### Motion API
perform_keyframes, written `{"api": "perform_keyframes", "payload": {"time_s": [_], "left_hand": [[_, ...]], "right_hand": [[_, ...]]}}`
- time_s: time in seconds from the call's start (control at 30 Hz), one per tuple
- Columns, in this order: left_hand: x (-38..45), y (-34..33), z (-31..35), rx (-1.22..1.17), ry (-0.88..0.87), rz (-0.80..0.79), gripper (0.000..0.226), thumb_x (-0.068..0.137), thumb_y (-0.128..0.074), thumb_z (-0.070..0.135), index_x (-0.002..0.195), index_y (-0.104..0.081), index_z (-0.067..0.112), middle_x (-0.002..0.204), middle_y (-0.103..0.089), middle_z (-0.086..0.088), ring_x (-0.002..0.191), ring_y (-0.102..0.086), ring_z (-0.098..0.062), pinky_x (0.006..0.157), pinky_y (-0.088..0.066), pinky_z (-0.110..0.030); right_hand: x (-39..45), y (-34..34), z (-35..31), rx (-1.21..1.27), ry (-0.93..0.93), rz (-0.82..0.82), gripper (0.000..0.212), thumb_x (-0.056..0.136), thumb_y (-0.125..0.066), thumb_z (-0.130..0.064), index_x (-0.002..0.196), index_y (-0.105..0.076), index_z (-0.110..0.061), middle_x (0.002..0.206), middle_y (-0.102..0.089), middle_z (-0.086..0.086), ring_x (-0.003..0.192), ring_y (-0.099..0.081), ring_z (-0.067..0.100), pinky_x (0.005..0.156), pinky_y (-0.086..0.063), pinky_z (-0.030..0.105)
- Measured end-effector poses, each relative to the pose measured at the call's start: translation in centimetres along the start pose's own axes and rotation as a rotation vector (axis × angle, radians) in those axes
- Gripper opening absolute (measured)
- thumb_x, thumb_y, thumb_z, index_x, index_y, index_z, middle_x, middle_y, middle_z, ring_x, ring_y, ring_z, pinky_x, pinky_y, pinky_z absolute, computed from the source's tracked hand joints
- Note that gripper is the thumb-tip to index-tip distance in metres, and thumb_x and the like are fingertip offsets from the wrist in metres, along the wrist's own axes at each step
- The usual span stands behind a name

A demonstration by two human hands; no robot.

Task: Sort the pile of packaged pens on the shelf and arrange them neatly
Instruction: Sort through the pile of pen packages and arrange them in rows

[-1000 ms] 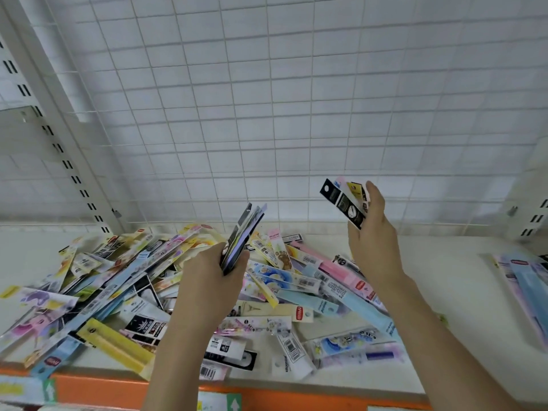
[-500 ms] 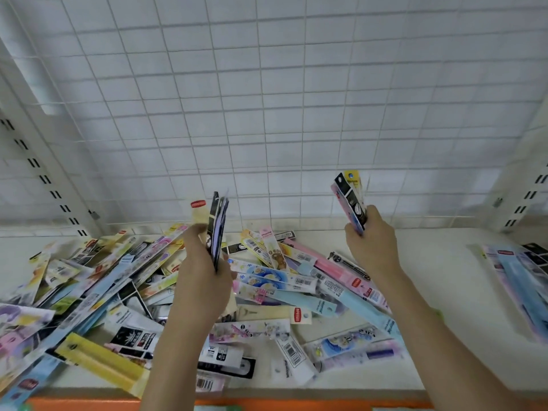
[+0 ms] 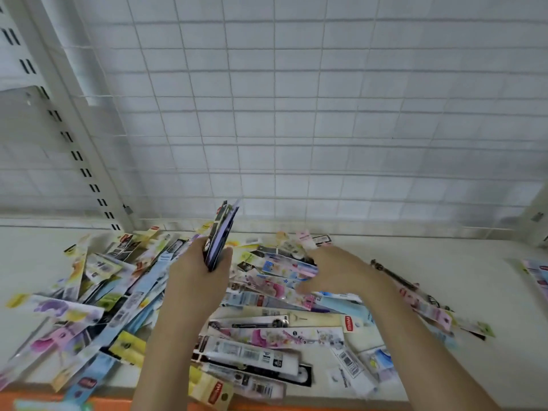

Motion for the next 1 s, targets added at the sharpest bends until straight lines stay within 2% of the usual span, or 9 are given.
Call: {"api": "perform_keyframes", "payload": {"time_s": [0.1,0.27,0.4,0.47,0.57,0.67,0.8,0.93,1.0], "left_hand": [[0.4,1.3,-1.4,0.031,0.027,0.001,0.025,0.094,-0.051,0.029,0.075,-0.042,0.014,0.054,-0.043,-0.002,0.048,-0.040,-0.017,0.045,-0.026,-0.026],[0.8,2.3,-3.0,0.062,0.042,-0.021,0.033,0.094,-0.051,0.028,0.065,-0.039,0.019,0.053,-0.043,-0.002,0.048,-0.040,-0.016,0.045,-0.026,-0.023],[0.7,2.0,-3.7,0.067,0.044,-0.073,0.035,0.093,-0.053,0.028,0.062,-0.037,0.019,0.053,-0.042,-0.001,0.048,-0.041,-0.016,0.045,-0.026,-0.024],[0.8,1.7,-3.9,0.047,0.052,-0.103,0.035,0.091,-0.055,0.028,0.062,-0.039,0.016,0.054,-0.048,-0.004,0.045,-0.049,-0.017,0.042,-0.032,-0.024],[0.9,1.5,-4.0,-0.022,0.075,-0.141,0.026,0.091,-0.057,0.025,0.069,-0.049,0.014,0.057,-0.061,-0.007,0.032,-0.056,-0.006,0.035,-0.040,-0.014],[1.0,1.3,-3.8,0.012,0.052,-0.150,0.022,0.091,-0.056,0.023,0.072,-0.051,0.013,0.064,-0.067,-0.011,0.039,-0.061,-0.007,0.043,-0.047,-0.023],[0.9,0.6,-3.4,0.067,0.035,-0.139,0.025,0.090,-0.055,0.026,0.073,-0.051,0.009,0.075,-0.068,-0.019,0.070,-0.066,-0.032,0.063,-0.052,-0.038],[0.5,-0.3,-2.8,0.088,0.015,-0.140,0.025,0.091,-0.056,0.026,0.071,-0.050,0.011,0.071,-0.066,-0.018,0.069,-0.065,-0.032,0.060,-0.050,-0.036],[0.4,-1.0,-2.4,0.089,0.019,-0.136,0.027,0.091,-0.056,0.025,0.068,-0.046,0.015,0.070,-0.066,-0.019,0.069,-0.065,-0.033,0.062,-0.052,-0.039]], "right_hand": [[0.1,-0.3,-0.9,-0.026,-0.055,-0.086,0.064,0.078,-0.071,-0.045,0.124,-0.049,-0.006,0.112,-0.060,0.009,0.100,-0.059,0.024,0.084,-0.048,0.035],[0.4,-0.5,-1.5,0.038,-0.130,-0.053,0.061,0.083,-0.068,-0.034,0.134,-0.045,-0.009,0.128,-0.056,0.008,0.111,-0.056,0.024,0.095,-0.047,0.036],[0.1,-0.9,-1.6,0.060,-0.150,0.040,0.046,0.083,-0.067,-0.030,0.122,-0.055,-0.009,0.109,-0.065,0.007,0.093,-0.062,0.022,0.086,-0.052,0.037],[-0.1,-1.1,-1.5,0.051,-0.176,0.078,0.034,0.082,-0.067,-0.028,0.107,-0.059,-0.007,0.088,-0.064,0.004,0.074,-0.059,0.018,0.072,-0.052,0.032],[-0.8,-1.3,-1.4,0.008,-0.214,0.137,0.021,0.081,-0.064,-0.027,0.082,-0.056,-0.007,0.065,-0.046,0.000,0.057,-0.045,0.015,0.052,-0.036,0.027],[-1.4,-0.9,-1.0,-0.015,-0.210,0.167,0.021,0.085,-0.060,-0.030,0.087,-0.055,-0.010,0.069,-0.047,0.000,0.063,-0.047,0.018,0.052,-0.035,0.027],[-2.2,0.0,-0.2,0.033,-0.213,0.212,0.018,0.088,-0.055,-0.035,0.090,-0.050,-0.017,0.076,-0.055,0.000,0.068,-0.052,0.019,0.052,-0.035,0.026],[-3.0,0.4,0.8,0.085,-0.190,0.247,0.013,0.089,-0.051,-0.028,0.084,-0.054,-0.017,0.076,-0.060,0.003,0.069,-0.054,0.021,0.056,-0.036,0.028],[-3.5,0.5,1.2,0.081,-0.171,0.247,0.023,0.091,-0.048,-0.026,0.069,-0.042,-0.023,0.067,-0.051,-0.002,0.063,-0.048,0.019,0.052,-0.032,0.027]]}}
Point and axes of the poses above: each hand's wrist, its own x-axis towards the middle knuckle, its own y-axis out of the back of the hand, z = x × y, the point moved 1 cm from there along x, towards the middle knuckle
